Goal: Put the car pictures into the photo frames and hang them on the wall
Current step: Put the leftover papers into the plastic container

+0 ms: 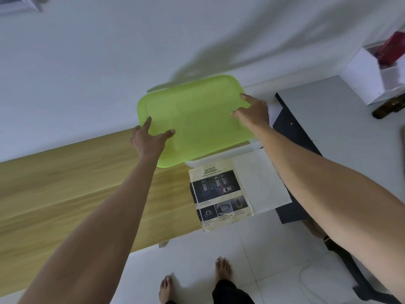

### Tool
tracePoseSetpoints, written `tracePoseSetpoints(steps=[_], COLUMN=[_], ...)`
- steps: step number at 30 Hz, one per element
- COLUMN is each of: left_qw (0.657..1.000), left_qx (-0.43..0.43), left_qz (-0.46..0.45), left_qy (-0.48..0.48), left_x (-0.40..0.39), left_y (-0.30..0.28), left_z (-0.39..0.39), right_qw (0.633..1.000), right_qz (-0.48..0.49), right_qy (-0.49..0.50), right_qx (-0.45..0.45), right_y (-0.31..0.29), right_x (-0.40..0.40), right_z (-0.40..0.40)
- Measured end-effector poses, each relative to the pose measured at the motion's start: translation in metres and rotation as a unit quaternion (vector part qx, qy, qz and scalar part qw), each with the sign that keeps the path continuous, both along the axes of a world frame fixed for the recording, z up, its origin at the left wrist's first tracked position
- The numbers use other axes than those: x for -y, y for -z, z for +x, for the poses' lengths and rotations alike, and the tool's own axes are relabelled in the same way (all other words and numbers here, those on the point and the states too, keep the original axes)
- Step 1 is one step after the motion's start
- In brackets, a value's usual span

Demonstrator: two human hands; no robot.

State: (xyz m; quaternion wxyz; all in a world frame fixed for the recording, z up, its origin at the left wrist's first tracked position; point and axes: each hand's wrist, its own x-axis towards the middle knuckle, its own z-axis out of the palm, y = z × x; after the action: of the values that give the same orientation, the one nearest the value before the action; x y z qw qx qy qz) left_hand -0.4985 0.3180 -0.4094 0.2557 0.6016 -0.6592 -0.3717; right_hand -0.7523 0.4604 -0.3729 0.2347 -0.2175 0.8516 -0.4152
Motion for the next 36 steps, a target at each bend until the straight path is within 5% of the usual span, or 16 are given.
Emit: tracePoseSetpoints(steps=[11,19,36], left_qw=[0.996,0.997,0.991], left_qx=[-0.06,-0.014,0.127], left_qz=[-0.009,0.006,0.025], left_qy=[-0.062,-0.071,-0.024], left_x=[0.057,0.097,0.104], left_y=[0.0,0.039,0.111], left_z=[0.207,0.333,0.375], right_qw=[0.997,0.994,0.96], right_qz=[-0.023,0.012,0.218], right_qy=[-0.068,-0.108,-0.13], right_qx=[-0.017,0.004,-0.119], right_y=[0.001,0.054,0.134], right_x=[0.071,0.113,0.12], right_z=[0.194,0.319,0.376])
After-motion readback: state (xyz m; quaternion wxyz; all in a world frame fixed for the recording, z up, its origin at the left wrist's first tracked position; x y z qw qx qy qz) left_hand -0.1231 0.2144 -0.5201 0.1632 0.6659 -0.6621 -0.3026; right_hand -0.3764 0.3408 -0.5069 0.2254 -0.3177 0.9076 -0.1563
